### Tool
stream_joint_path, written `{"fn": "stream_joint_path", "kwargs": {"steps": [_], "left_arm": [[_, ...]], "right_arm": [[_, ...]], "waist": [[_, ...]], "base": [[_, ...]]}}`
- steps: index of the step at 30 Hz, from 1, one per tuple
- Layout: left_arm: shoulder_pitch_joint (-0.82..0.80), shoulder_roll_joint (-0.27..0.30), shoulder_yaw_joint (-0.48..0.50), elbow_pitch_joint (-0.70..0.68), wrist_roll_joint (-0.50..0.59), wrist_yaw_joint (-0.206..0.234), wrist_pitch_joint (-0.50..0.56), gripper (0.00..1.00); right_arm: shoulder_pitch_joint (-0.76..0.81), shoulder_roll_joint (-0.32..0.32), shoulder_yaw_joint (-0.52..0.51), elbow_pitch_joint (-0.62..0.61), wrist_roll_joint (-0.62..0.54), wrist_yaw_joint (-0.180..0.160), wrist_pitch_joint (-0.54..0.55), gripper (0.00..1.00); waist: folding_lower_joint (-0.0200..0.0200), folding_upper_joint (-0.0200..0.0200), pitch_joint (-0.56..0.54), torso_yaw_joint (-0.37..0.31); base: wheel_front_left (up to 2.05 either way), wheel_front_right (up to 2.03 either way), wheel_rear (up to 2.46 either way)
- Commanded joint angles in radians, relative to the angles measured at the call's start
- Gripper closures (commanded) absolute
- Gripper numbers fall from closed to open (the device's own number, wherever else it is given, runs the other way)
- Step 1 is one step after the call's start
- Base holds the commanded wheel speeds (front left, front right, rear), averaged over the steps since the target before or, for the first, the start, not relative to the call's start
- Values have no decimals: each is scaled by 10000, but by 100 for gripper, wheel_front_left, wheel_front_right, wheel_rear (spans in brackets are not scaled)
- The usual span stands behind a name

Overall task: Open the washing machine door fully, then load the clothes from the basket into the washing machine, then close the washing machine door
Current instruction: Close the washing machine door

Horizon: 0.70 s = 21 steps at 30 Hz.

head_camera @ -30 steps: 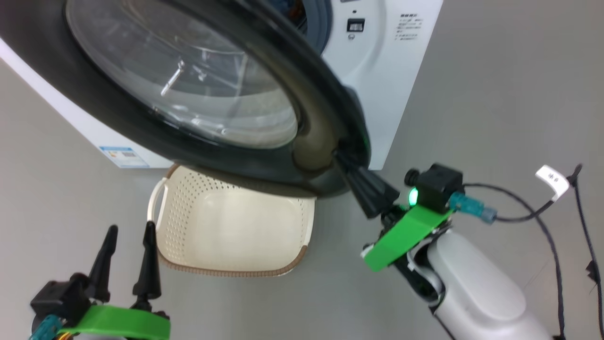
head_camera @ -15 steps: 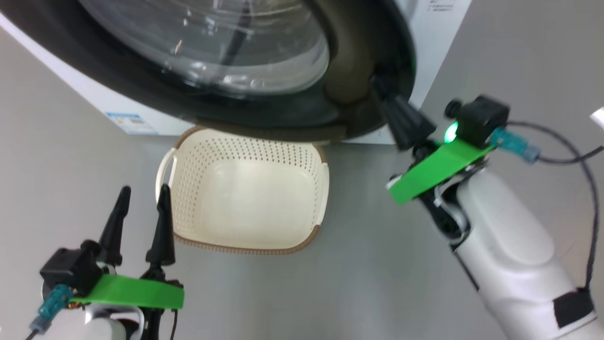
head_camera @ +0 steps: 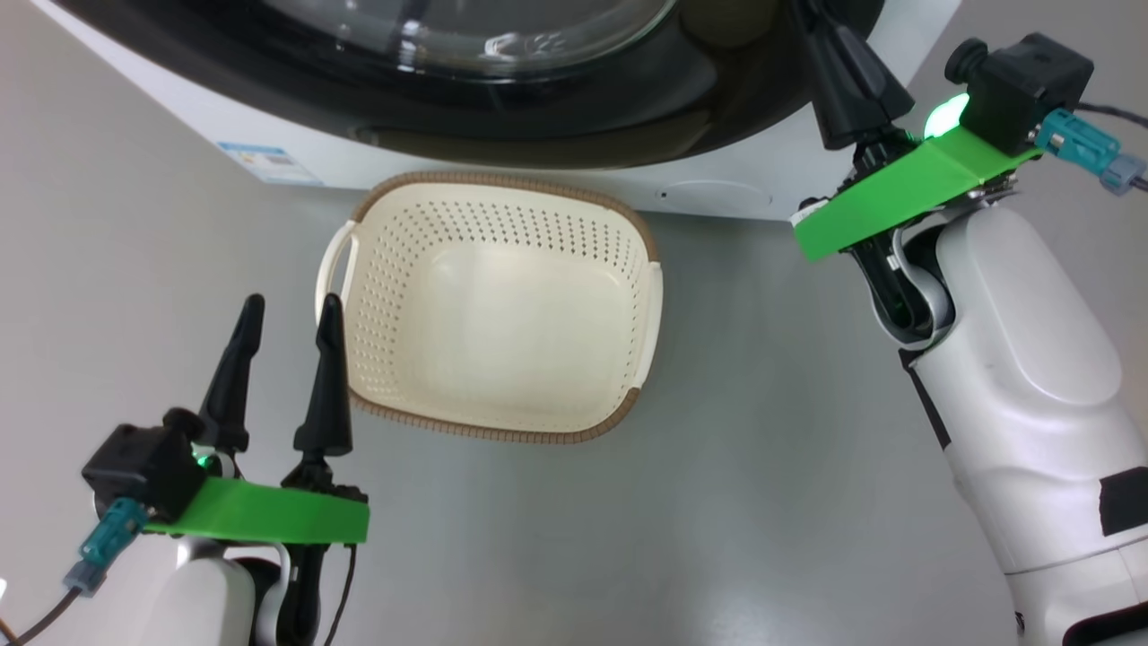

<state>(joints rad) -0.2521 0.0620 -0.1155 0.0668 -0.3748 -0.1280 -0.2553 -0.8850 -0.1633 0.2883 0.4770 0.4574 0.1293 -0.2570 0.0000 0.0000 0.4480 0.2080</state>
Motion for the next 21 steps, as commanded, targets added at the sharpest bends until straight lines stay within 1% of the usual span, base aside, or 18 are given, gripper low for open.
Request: {"fn": "stream_joint_path", "kwargs": {"steps": [1, 4, 8, 13, 16, 17, 18, 20, 21], "left_arm": [[-214, 167, 289, -280, 86, -27, -65, 0], [-299, 153, 283, -287, 88, -27, -65, 0], [-326, 148, 287, -283, 103, -27, -65, 0], [-257, 187, 337, -201, 111, -27, -65, 0], [-188, 235, 350, -93, 119, -27, -65, 0], [-166, 251, 350, -57, 117, -27, -65, 0], [-120, 295, 369, 14, 115, -27, -65, 0], [-76, 348, 398, 95, 123, -27, -65, 0], [-55, 371, 415, 144, 125, -27, -65, 0]], "right_arm": [[-251, 170, -30, -180, -159, 14, -48, 100], [-438, 226, -310, -155, -293, 14, -48, 100], [-421, 296, -330, -202, -383, 14, -48, 100], [-78, 291, -68, -175, -378, 14, -48, 100], [270, 273, 263, -129, -321, 14, -48, 100], [398, 259, 380, -133, -285, 14, -48, 96], [652, 232, 579, -114, -234, 14, -48, 81], [883, 223, 740, -124, -187, 14, -48, 59], [1003, 227, 783, -139, -161, 14, -48, 38]], "waist": [[0, 0, 198, 132], [0, 0, 284, 147], [0, 0, 264, 128], [0, 0, 89, 41], [0, 0, -88, -41], [0, 0, -150, -68], [0, 0, -275, -137], [0, 0, -392, -213], [0, 0, -459, -251]], "base": [[0, 0, 0], [0, 0, 0], [0, 0, 0], [0, 0, 0], [0, 0, 0], [0, 0, 0], [0, 0, 0], [0, 0, 0], [0, 0, 0]]}}
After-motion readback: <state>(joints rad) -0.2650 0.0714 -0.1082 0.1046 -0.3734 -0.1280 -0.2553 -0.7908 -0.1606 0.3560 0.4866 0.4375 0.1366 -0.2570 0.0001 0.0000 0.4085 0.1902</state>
